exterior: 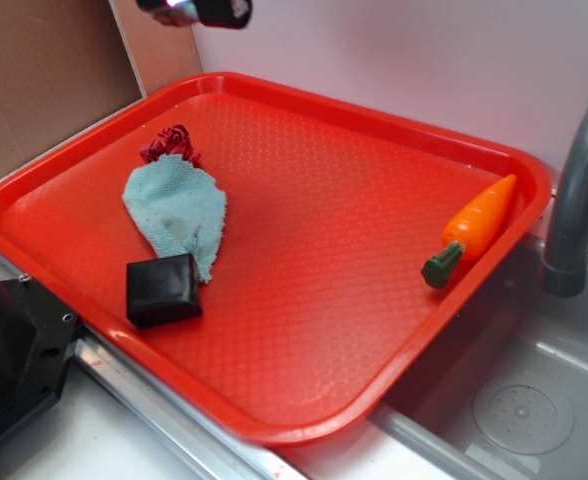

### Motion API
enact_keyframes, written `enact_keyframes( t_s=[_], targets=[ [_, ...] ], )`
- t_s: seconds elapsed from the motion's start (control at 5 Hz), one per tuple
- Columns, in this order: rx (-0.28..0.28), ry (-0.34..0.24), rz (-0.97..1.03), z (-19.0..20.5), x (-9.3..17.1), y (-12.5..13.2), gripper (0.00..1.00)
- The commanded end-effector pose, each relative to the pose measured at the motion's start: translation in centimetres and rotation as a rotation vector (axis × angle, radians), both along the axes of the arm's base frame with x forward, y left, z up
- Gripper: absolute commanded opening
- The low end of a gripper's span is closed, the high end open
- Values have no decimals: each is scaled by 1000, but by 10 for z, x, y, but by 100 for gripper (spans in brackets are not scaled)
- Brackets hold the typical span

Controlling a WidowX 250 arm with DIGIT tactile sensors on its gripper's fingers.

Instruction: Grab the wood chip.

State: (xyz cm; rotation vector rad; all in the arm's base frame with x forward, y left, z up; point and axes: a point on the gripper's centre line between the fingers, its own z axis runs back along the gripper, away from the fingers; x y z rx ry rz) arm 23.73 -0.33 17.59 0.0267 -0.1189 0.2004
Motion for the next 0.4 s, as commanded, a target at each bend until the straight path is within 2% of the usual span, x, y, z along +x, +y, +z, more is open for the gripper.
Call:
enact_keyframes(
  t_s=[0.0, 0.2],
  targets=[
    [-39, -56, -145, 34, -49, -23, 0],
    [15, -145, 4, 34, -52, -13, 0]
  ],
)
